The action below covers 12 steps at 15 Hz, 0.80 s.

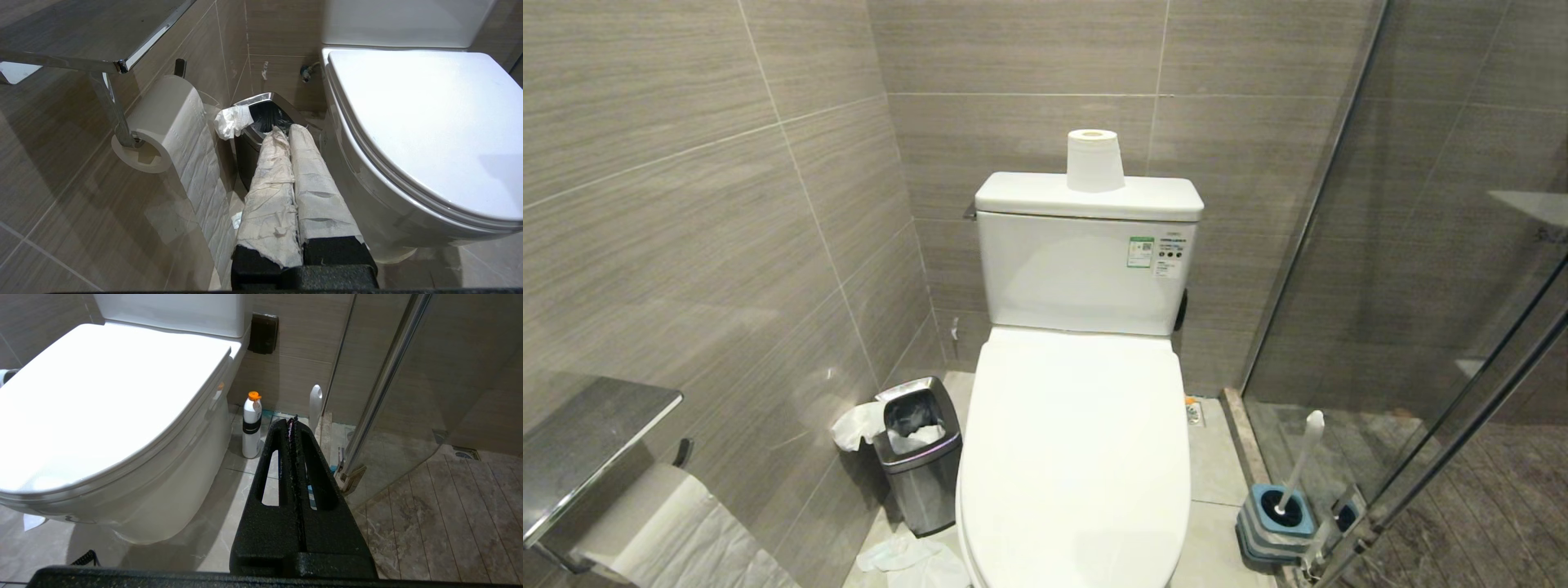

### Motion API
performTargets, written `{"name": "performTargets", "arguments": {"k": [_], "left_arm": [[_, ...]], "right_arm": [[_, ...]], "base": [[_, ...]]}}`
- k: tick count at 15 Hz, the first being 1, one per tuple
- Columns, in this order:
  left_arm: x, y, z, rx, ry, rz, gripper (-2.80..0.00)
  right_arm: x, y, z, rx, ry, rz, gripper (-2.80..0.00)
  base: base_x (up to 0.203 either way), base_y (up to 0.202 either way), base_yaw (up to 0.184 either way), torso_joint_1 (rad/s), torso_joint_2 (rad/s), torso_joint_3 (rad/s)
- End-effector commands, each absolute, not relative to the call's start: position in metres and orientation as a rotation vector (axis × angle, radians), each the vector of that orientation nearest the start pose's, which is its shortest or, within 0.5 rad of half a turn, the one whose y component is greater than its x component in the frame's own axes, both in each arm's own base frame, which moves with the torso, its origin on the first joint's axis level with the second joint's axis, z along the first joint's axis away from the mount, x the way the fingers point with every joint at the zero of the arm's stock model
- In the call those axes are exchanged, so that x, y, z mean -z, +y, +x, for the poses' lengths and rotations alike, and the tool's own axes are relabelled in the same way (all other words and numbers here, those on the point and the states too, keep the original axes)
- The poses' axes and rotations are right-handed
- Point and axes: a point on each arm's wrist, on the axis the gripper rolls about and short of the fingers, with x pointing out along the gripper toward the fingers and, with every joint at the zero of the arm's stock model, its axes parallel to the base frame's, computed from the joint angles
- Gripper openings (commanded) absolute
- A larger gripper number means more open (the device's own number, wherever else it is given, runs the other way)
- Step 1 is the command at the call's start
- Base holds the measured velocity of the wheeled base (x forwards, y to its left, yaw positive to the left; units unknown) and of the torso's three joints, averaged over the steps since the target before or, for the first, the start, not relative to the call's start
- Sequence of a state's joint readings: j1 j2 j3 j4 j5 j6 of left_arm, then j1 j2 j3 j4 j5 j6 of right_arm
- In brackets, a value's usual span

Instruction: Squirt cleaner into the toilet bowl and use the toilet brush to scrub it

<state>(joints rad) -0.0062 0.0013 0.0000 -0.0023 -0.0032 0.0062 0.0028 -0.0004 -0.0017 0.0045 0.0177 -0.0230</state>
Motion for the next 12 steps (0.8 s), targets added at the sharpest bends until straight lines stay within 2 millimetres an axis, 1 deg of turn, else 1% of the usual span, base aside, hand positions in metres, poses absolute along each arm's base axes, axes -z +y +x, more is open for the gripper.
{"name": "performTargets", "arguments": {"k": [1, 12], "left_arm": [[-0.0752, 0.0001, -0.0226, 0.009, 0.002, 0.006, -2.8], [-0.0748, 0.0001, -0.0225, 0.009, 0.003, 0.006, -2.8]], "right_arm": [[-0.0754, 0.0003, -0.0229, -0.022, 0.003, -0.023, -2.8], [-0.0754, 0.0003, -0.0229, -0.022, 0.003, -0.023, -2.8]], "base": [[0.0, 0.0, 0.0, 0.0, 0.0, 0.0], [0.0, 0.0, 0.0, 0.0, 0.0, 0.0]]}}
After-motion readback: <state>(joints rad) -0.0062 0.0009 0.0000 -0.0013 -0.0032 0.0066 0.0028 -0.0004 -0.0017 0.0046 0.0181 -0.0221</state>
